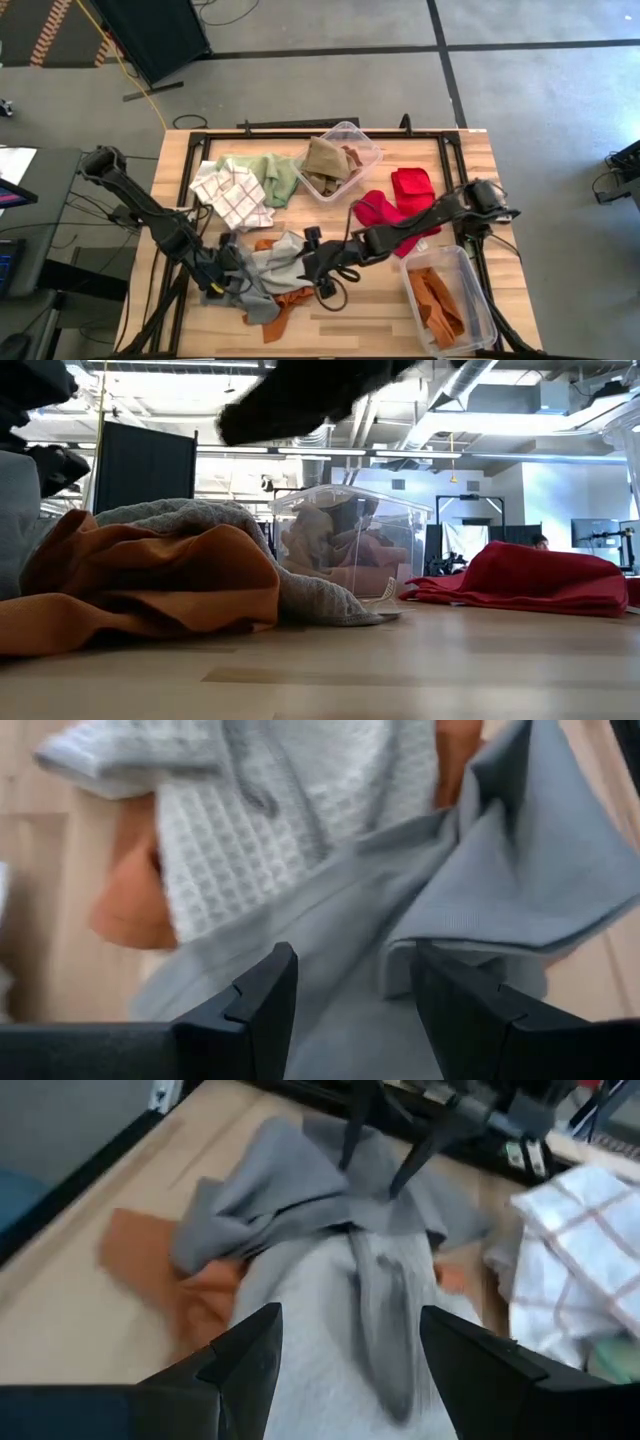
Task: Sort towels by color in basket
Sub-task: Put the light gray towel into the top transparent bin
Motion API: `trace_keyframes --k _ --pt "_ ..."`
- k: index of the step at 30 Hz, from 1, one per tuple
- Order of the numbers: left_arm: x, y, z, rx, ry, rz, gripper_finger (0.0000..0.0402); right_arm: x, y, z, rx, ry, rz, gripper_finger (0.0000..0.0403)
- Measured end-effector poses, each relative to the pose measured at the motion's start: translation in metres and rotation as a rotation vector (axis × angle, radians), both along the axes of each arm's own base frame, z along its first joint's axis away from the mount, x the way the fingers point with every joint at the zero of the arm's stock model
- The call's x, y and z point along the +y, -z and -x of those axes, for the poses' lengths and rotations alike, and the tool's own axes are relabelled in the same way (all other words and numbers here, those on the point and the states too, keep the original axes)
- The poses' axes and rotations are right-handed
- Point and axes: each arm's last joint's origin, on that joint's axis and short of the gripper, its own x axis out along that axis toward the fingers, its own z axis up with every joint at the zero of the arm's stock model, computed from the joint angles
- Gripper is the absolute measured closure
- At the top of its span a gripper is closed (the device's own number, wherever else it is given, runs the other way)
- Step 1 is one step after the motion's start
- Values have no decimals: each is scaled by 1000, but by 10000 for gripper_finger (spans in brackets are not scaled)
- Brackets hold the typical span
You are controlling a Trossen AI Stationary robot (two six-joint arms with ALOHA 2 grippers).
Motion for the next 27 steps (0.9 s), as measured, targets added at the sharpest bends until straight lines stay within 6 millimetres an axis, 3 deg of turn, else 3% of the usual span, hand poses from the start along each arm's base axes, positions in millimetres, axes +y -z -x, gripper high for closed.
trace_keyframes --k 10,14,18,27 --pt "-1 15 3 0 43 71 217 -30 17 -18 -15 13 -42 134" --pt "-2 15 2 -16 56 71 217 -38 34 -26 6 -10 -111 134" --pt "-3 13 1 -34 64 79 217 -36 58 -34 59 -25 -116 134" --pt "-3 13 1 -36 62 85 217 -28 72 -53 87 -58 -128 143"
